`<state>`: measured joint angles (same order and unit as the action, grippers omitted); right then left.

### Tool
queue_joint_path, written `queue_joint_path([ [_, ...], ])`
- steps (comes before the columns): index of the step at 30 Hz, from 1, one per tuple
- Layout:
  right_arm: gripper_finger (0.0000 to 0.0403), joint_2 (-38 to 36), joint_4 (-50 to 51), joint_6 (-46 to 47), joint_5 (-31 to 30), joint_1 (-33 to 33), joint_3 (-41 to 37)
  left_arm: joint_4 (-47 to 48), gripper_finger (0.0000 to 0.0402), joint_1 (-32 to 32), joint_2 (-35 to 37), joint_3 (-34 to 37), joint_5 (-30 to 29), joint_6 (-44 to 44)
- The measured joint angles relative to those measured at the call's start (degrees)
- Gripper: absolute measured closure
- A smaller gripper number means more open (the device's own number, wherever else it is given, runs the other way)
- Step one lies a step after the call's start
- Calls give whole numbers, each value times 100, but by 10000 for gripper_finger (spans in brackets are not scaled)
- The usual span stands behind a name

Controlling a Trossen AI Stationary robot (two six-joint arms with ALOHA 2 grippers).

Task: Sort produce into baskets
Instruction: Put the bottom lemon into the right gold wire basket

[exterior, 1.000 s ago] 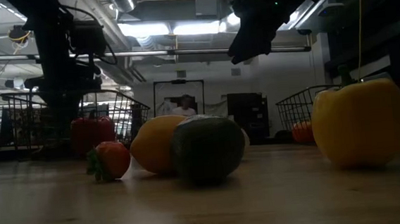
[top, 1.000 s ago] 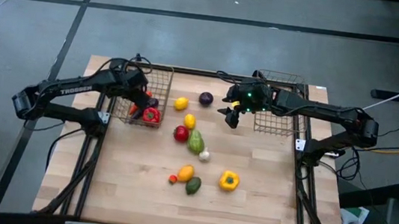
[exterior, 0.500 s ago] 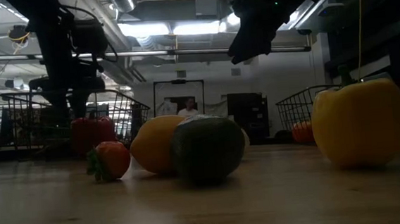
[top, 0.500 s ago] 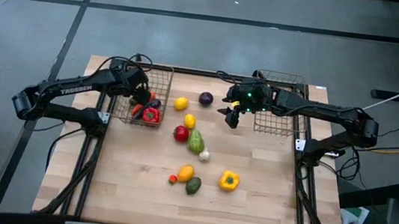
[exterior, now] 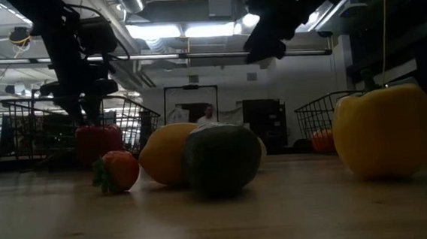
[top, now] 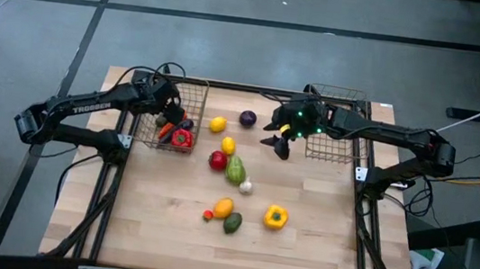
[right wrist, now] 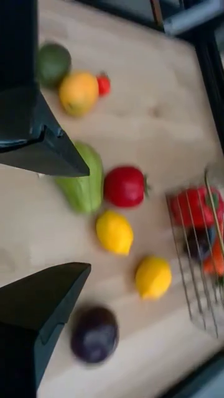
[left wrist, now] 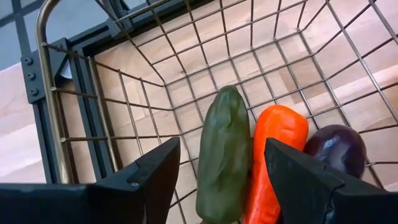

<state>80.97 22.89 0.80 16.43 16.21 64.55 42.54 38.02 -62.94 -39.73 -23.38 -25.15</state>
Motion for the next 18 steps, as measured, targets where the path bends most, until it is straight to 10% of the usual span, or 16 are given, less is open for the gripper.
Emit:
queue_joint_path([
  [18, 166, 193, 39, -682, -892, -1598, -4, 2, 172, 0, 0, -2, 0, 108],
])
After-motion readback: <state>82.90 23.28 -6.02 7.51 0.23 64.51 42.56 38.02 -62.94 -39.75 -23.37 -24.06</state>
